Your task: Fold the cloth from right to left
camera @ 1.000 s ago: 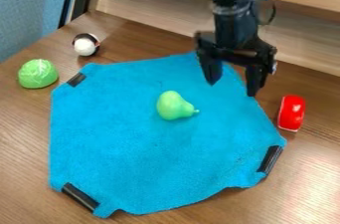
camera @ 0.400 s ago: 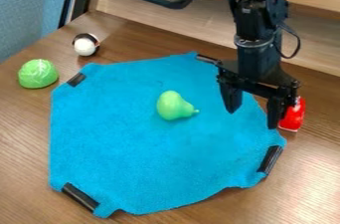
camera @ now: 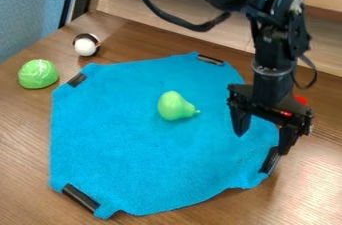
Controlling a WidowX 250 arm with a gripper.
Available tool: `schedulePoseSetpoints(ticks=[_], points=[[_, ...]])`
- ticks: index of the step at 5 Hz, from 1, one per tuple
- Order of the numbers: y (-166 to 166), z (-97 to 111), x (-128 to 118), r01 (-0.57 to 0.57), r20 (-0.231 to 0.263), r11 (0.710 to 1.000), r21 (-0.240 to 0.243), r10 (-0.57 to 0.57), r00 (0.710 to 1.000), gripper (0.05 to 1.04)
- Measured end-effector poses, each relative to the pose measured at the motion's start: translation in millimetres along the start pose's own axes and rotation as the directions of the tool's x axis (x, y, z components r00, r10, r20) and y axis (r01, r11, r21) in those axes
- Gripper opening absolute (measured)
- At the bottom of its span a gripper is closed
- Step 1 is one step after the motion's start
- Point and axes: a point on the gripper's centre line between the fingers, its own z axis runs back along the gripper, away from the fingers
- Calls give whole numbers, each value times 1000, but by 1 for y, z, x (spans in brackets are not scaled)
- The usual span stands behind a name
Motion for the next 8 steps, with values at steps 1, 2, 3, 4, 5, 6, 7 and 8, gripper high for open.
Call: schedulePoseSetpoints(ticks=[1,2,3,4,5,6,7,8], points=[[-5,-10,-3,-4,-21,1000,0,4,1000,1000],[-10,-20,-6,-28,-38,1000,7,28,999,1000],[-13,-22,-1,-24,-27,1000,16,24,999,1001],[-15,-25,1,-43,-31,998,42,44,999,945],[-12,-27,2,-75,-31,995,68,77,997,649],[-11,-27,2,-83,-38,993,79,86,996,397],[-10,-28,0,-84,-53,993,84,89,995,197],[-10,-26,-7,-107,-51,991,75,111,992,109]])
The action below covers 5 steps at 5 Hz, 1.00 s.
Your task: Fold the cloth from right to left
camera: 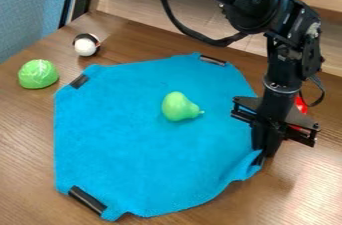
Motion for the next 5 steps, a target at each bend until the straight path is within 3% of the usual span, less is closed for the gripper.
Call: schedulePoseSetpoints(ticks=[2,4,5], points=[[18,18,-9,-16,-3,1000,-13,16,1000,63],[56,54,4,-100,68,994,-49,103,992,62],[81,59,9,-148,76,987,-64,153,985,62]])
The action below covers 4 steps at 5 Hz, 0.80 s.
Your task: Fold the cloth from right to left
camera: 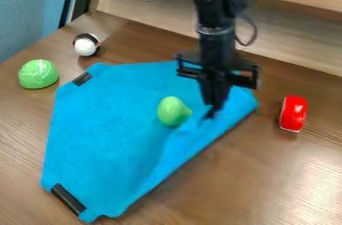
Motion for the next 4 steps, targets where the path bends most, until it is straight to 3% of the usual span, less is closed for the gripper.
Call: schedulePoseSetpoints(ticks=[4], points=[[75,29,-2,-123,40,992,-14,123,992,59]])
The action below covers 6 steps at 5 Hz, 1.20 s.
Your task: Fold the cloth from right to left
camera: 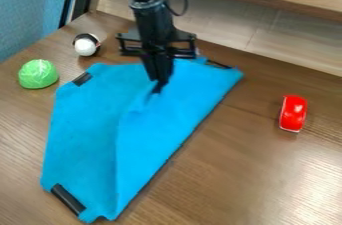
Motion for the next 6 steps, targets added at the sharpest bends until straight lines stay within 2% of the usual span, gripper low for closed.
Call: schedulePoseSetpoints(ticks=[2,3,5,6], points=[[46,7,2,-79,3,997,-23,79,997,59],[60,-1,7,-84,-28,996,-22,83,996,59],[78,-30,23,-55,-92,998,-37,52,994,59],[86,-41,25,-30,-113,999,-26,27,993,59]])
